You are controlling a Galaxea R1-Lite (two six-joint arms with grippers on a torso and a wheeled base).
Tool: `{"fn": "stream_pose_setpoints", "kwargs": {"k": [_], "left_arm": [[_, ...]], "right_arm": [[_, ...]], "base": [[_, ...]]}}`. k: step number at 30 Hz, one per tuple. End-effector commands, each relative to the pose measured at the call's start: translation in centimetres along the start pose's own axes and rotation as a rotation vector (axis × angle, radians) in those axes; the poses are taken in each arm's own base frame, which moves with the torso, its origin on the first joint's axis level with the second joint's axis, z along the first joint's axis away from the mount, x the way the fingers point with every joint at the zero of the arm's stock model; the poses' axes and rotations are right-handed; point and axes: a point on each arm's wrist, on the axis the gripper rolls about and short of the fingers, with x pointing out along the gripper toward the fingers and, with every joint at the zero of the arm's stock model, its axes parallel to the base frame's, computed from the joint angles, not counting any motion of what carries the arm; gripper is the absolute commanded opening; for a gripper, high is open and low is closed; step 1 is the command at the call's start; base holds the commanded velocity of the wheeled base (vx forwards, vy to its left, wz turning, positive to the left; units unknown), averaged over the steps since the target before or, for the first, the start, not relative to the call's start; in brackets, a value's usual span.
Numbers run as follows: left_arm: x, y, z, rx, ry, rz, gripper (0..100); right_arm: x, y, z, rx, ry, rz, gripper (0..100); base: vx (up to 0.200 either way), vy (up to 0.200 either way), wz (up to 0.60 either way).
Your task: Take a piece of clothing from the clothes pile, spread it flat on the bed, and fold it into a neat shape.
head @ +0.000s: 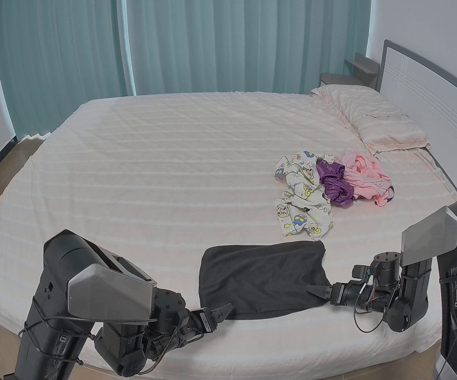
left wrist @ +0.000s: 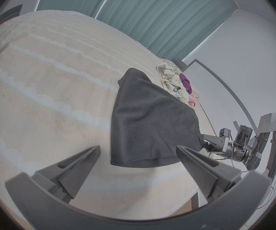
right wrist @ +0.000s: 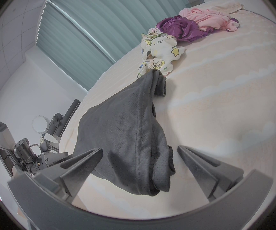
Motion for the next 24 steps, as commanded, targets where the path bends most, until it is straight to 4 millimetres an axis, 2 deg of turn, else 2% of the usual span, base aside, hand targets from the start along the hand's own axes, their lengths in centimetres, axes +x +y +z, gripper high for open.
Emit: {"fn": "stream_pose_setpoints", "kwargs": {"k": [1, 4, 9, 11, 18, 20, 24], "left_arm": [[0.1, 0.0, -0.1, 0.0, 0.001, 0.001, 100], [0.1, 0.1, -0.1, 0.0, 0.002, 0.002, 100], [0.1, 0.1, -0.1, 0.0, 0.001, 0.003, 100], [0.1, 0.0, -0.1, 0.0, 0.0, 0.002, 100], [-0.1, 0.0, 0.0, 0.0, -0.001, 0.001, 100], [-0.2, -0.2, 0.2, -0.001, -0.013, -0.002, 100], [-0.5, -0.7, 0.7, -0.002, -0.035, -0.022, 100]], "right_arm": [[0.1, 0.1, -0.1, -0.012, -0.001, 0.007, 0], [0.3, 0.3, -0.3, -0.015, 0.005, 0.013, 0], [-0.5, 0.8, -0.7, -0.008, 0.027, 0.012, 0], [-1.9, 1.3, -0.5, 0.005, 0.035, 0.011, 0], [-2.8, 1.5, -0.2, 0.017, 0.027, 0.012, 0], [-4.3, 1.9, -0.9, 0.035, 0.08, 0.035, 0], [-4.4, 1.9, -1.1, 0.037, 0.094, 0.044, 0]], "base": [[0.0, 0.0, 0.0], [0.0, 0.0, 0.0], [0.0, 0.0, 0.0], [0.0, 0.0, 0.0], [0.0, 0.0, 0.0], [0.0, 0.0, 0.0], [0.0, 0.0, 0.0]]}}
